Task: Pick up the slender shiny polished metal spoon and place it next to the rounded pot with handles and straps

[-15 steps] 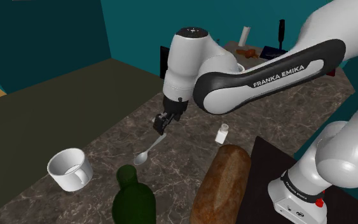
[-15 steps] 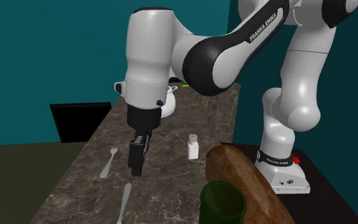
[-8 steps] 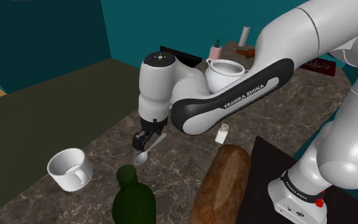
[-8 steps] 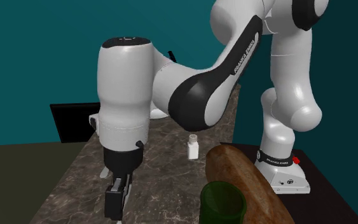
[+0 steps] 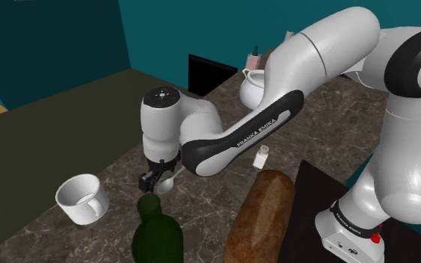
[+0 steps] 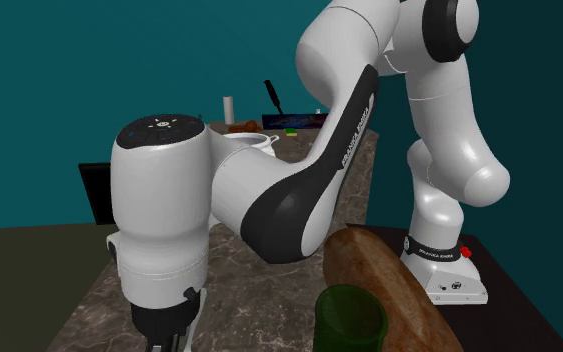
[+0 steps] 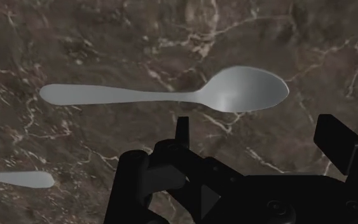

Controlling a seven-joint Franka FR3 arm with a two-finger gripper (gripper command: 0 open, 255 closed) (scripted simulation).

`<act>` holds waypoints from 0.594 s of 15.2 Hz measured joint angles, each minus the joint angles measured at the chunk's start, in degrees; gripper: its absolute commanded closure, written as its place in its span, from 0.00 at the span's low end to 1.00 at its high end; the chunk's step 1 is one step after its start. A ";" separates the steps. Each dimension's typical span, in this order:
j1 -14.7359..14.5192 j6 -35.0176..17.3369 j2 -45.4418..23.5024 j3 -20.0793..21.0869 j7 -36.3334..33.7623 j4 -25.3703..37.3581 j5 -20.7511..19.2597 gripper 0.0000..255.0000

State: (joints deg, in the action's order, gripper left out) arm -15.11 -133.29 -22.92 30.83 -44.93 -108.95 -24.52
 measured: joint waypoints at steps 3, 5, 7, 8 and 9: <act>-0.46 -1.41 -1.81 -0.83 -0.71 0.15 -1.35 0.00; -0.77 -1.95 -2.61 -1.18 -1.12 0.30 -1.94 0.00; -0.81 -2.09 -2.78 -1.26 -1.19 0.31 -2.07 0.00; -0.82 -2.13 -2.79 -1.27 -1.21 0.29 -2.09 0.00; -0.82 -2.14 -2.79 -1.27 -1.22 0.28 -2.10 0.00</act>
State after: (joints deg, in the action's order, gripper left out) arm -15.93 -135.43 -25.72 29.56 -46.15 -108.67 -26.62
